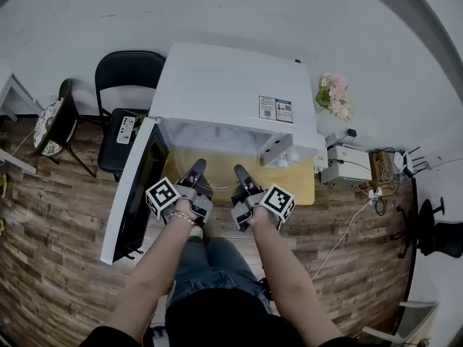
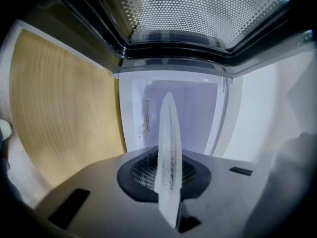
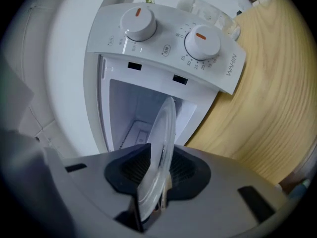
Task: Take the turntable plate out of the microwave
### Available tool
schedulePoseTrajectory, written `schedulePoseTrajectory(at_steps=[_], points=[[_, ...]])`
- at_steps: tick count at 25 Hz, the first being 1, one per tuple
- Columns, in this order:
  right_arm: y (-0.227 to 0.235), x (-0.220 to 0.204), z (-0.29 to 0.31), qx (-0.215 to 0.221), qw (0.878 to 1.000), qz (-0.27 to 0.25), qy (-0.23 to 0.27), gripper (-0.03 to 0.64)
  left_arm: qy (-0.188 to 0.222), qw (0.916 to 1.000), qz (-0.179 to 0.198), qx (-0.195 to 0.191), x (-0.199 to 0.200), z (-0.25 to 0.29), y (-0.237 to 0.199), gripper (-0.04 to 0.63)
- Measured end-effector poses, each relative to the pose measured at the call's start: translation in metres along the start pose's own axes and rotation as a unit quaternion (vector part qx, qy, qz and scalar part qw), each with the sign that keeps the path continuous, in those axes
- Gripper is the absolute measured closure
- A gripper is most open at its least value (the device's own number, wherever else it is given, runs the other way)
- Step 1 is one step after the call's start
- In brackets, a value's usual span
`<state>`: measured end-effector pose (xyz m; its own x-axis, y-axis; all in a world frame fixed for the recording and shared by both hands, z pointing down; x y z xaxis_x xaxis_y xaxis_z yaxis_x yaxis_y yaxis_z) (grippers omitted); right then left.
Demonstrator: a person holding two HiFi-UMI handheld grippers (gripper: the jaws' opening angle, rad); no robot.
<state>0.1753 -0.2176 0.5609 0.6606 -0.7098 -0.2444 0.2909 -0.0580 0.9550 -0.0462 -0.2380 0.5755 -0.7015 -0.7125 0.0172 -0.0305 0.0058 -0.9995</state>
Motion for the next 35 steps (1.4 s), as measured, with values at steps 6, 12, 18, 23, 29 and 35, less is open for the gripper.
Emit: schedulePoseTrajectory(at_steps=[6,12,18,23,29,35], points=[[-0.01,0.005,-0.022,0.007,1.0,-0.006,0.009,0.531,-0.006,0.9998,0.007,-0.015,-0.021,-0.012,0.016,0.565],[-0.021,-0.002,-0.046,0.023,1.0,-0.014,-0.01,0.545,-0.006,0.9995,0.024,-0.018,-0.048,-0.032,0.033,0.565],[-0.039,-0.012,-0.062,0.008,0.997,-0.075,-0.022,0.529,0.004,0.999,0.042,-0.014,-0.066,-0.046,0.042,0.565],[-0.057,-0.021,-0.078,0.025,0.992,-0.12,-0.009,0.526,0.012,0.9921,0.123,-0.021,-0.081,-0.057,0.065,0.563],[-0.077,-0.031,-0.094,0.03,0.982,-0.185,-0.01,0.512,0.019,0.9753,0.22,0.006,-0.094,-0.068,0.086,0.552],[-0.103,-0.028,-0.107,0.026,0.961,-0.274,0.011,0.485,0.012,0.9318,0.362,0.027,-0.103,-0.066,0.12,0.506]])
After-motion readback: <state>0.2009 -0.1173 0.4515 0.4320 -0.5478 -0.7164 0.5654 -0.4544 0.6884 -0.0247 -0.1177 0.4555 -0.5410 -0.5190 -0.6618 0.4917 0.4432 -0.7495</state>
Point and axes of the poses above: the fingertips, and each gripper's own axes: z forward along the fingers, y to its right, x out of its top, the point moved 9 cm from there along -z, backward along the fingers, and after that the axes turned 12 degrees about -y, right-handed, at the moved point
